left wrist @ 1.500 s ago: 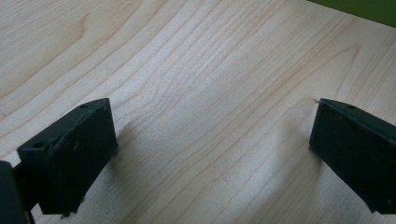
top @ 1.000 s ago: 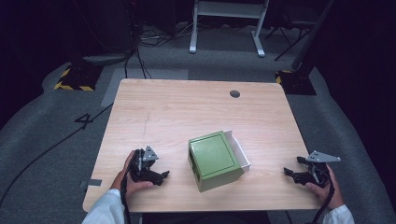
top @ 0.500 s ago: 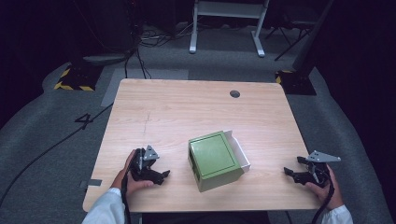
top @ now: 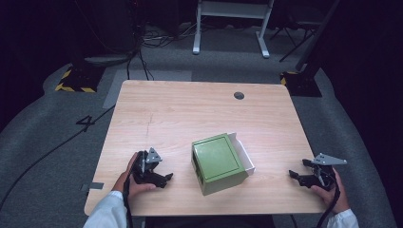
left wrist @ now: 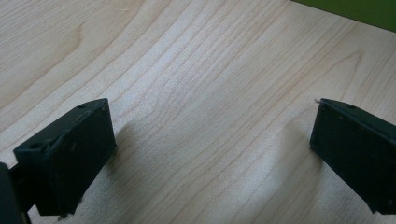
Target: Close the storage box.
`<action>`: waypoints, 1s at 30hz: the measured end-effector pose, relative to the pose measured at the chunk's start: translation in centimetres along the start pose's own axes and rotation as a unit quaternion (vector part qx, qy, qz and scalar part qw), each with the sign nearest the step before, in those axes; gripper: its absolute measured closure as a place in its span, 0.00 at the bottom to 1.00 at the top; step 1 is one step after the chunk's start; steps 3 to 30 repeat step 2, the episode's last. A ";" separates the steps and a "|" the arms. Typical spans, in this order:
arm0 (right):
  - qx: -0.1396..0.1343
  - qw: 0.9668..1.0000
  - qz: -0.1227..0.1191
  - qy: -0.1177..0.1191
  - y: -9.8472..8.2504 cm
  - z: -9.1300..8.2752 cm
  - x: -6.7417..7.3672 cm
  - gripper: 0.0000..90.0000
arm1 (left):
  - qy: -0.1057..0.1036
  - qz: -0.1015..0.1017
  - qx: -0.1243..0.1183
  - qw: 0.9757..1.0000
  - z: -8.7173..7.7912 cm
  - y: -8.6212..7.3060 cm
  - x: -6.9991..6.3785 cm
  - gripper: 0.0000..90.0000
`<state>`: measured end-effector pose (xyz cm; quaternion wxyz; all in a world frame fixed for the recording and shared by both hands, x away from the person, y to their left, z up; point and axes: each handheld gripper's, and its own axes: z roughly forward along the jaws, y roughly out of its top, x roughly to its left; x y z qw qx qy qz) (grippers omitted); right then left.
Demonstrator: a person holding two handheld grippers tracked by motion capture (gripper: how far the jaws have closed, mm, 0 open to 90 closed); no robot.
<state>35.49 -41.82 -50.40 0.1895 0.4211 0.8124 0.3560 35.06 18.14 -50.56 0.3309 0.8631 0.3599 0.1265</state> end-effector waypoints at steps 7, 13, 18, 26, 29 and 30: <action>0.000 1.000 0.000 0.000 0.0 0.0 0.0 0.17 | 0.001 0.001 0.000 1.000 0.0 0.0 0.0 0.00; 0.000 1.000 0.000 0.000 0.0 0.0 0.0 0.17 | 0.001 0.001 0.000 1.000 0.0 0.0 0.0 0.00; 0.000 1.000 0.000 0.000 0.0 0.0 0.0 0.17 | 0.001 0.001 0.000 1.000 0.0 0.0 0.0 0.00; 0.000 1.000 0.000 0.000 0.0 0.0 0.0 0.17 | 0.001 0.001 0.000 1.000 0.0 0.0 0.0 0.00; 0.000 1.000 0.000 0.000 0.0 0.0 0.0 0.17 | 0.001 0.001 0.000 1.000 0.0 0.0 0.0 0.00; 0.000 1.000 0.000 0.000 0.0 0.0 0.0 0.17 | 0.001 0.001 0.000 1.000 0.0 0.0 0.0 0.00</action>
